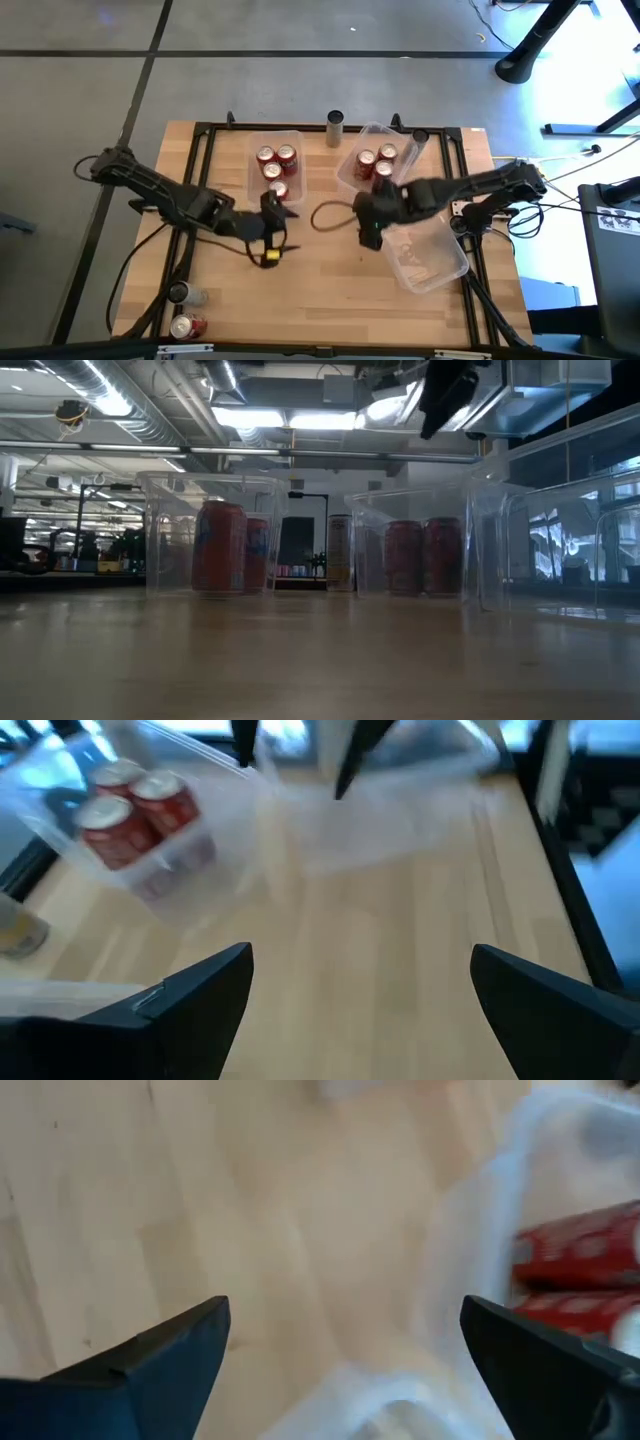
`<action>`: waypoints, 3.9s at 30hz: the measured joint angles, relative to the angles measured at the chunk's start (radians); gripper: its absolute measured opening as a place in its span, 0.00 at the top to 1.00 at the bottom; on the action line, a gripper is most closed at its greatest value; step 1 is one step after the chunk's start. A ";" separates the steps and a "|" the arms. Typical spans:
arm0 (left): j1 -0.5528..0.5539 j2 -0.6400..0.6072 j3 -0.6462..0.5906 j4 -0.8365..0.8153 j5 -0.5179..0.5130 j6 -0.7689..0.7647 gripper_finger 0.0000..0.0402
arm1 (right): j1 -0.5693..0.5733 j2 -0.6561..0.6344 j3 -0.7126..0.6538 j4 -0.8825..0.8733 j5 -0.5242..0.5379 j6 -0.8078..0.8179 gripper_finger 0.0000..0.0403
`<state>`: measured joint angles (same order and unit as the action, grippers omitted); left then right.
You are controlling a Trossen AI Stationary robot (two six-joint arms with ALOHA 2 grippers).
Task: Sort soda cans
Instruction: Put the red-white soda can into the top right transparent bin
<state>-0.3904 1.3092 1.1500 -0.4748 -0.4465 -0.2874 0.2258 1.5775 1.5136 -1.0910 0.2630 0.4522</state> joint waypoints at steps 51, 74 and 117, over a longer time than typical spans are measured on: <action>-0.771 0.396 0.464 -0.883 0.510 -1.816 0.10 | 0.357 0.002 -0.300 0.437 0.381 0.486 0.02; -0.808 0.396 0.336 -0.753 0.525 -1.696 0.10 | 0.357 0.002 -0.300 0.439 0.410 0.459 0.02; -0.830 0.393 0.184 -0.614 0.537 -1.482 0.20 | 0.357 0.002 -0.300 0.439 0.418 0.456 0.02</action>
<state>-1.2203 1.7020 1.3342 -1.0889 0.0907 -1.7695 0.5823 1.5799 1.2137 -0.6521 0.6814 0.9077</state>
